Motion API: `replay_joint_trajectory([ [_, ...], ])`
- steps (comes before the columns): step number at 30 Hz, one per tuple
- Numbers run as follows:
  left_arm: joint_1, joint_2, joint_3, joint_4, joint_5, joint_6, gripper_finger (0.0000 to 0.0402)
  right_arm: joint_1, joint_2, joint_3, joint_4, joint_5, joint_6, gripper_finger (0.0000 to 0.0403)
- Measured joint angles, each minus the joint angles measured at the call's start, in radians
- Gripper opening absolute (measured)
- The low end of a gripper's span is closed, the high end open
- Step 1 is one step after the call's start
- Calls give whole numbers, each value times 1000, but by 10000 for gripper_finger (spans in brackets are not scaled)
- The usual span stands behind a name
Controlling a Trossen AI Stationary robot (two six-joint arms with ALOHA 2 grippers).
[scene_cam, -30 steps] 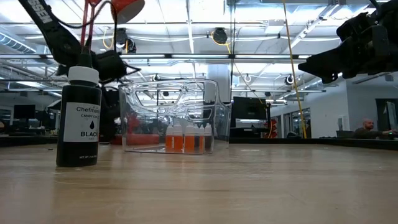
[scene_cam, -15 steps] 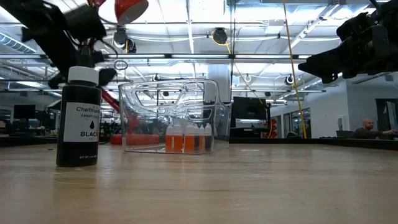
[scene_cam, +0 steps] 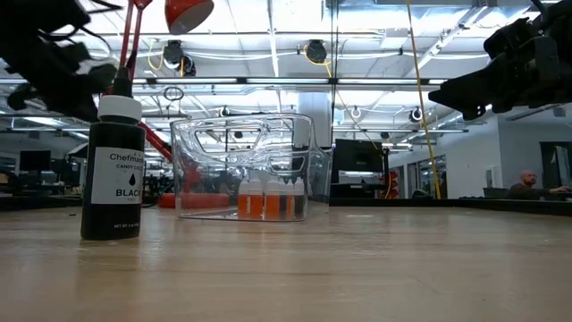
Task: Pick & Place food coloring
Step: Put the small purple food coloring bottle into the transparent bin
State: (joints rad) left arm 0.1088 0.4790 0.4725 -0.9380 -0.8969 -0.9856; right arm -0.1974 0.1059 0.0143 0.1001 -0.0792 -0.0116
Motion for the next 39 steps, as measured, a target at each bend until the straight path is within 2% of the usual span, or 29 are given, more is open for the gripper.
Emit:
replay_joint_trajectory([
  [4,-12,-68,0,-11,-135,-42,0,0,0,0,0,0,0,170],
  [9,-11,-68,0,73,-404,-15,0,0,0,0,0,0,0,171],
  [14,-11,-65,0,313,-574,250,0,0,0,0,0,0,0,173],
  [18,-7,-66,0,600,-673,568,0,0,0,0,0,0,0,173],
  [25,179,-108,31,980,-675,1051,0,0,0,0,0,0,0,173],
  [29,299,-116,30,1190,-619,1257,0,0,0,0,0,0,0,172],
  [33,416,-81,30,1333,-570,1403,0,0,0,0,0,0,0,173],
  [39,638,66,30,1359,-494,1473,0,0,0,0,0,0,0,175],
])
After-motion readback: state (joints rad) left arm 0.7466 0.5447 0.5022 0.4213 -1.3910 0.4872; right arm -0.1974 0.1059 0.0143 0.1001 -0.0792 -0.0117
